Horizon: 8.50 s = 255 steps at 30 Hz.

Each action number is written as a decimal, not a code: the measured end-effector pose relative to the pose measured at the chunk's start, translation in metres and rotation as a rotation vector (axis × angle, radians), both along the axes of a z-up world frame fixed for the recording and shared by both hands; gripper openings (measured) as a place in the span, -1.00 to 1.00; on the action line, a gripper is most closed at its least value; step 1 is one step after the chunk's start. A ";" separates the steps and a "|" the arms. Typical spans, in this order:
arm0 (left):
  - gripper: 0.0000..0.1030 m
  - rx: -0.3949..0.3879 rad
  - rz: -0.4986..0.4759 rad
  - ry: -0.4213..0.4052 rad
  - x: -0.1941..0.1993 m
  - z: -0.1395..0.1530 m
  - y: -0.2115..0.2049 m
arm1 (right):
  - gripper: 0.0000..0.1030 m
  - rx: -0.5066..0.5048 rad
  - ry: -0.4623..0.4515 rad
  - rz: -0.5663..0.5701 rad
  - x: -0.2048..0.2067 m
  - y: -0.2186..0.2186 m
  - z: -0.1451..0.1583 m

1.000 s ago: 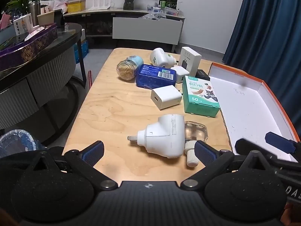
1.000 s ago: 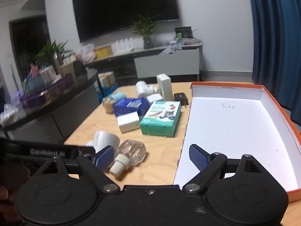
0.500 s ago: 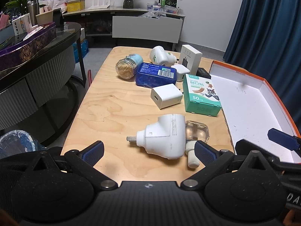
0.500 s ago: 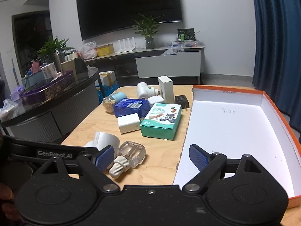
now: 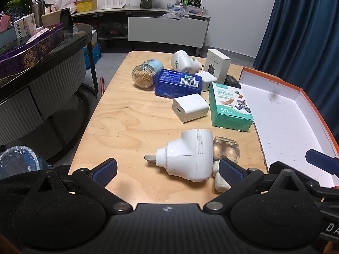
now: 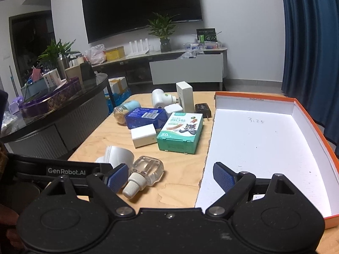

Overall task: Organize rigid objects
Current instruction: 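Move left gripper to white plug-in heater while right gripper approaches clear glass bottle, then close left gripper on white heater while right gripper closes on glass bottle, then carry white heater with left gripper while right gripper carries bottle over orange-rimmed box, then open right gripper to drop bottle in box while left gripper releases heater there, then withdraw both grippers from the box back over the table, then grasp white square charger with left gripper while right gripper grasps green bandage box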

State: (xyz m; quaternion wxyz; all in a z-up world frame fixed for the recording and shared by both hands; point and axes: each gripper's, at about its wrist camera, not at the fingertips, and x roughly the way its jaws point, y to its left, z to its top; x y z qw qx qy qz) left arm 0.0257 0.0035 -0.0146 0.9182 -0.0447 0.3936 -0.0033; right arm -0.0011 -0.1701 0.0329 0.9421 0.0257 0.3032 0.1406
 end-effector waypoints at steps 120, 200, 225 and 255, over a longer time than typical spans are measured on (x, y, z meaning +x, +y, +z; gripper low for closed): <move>0.67 -0.085 -0.365 -0.114 0.099 0.045 -0.153 | 0.08 0.004 0.024 -0.294 0.094 -0.160 0.016; 1.00 -0.036 -0.177 -0.004 0.112 0.053 -0.126 | 0.55 -0.029 0.033 -0.228 0.109 -0.123 0.041; 1.00 -0.033 -0.039 -0.002 0.092 0.041 -0.051 | 0.55 -0.043 0.068 -0.083 0.107 -0.047 0.033; 1.00 -0.067 0.012 0.026 0.087 0.020 -0.004 | 0.55 -0.025 0.130 -0.002 0.115 -0.009 0.014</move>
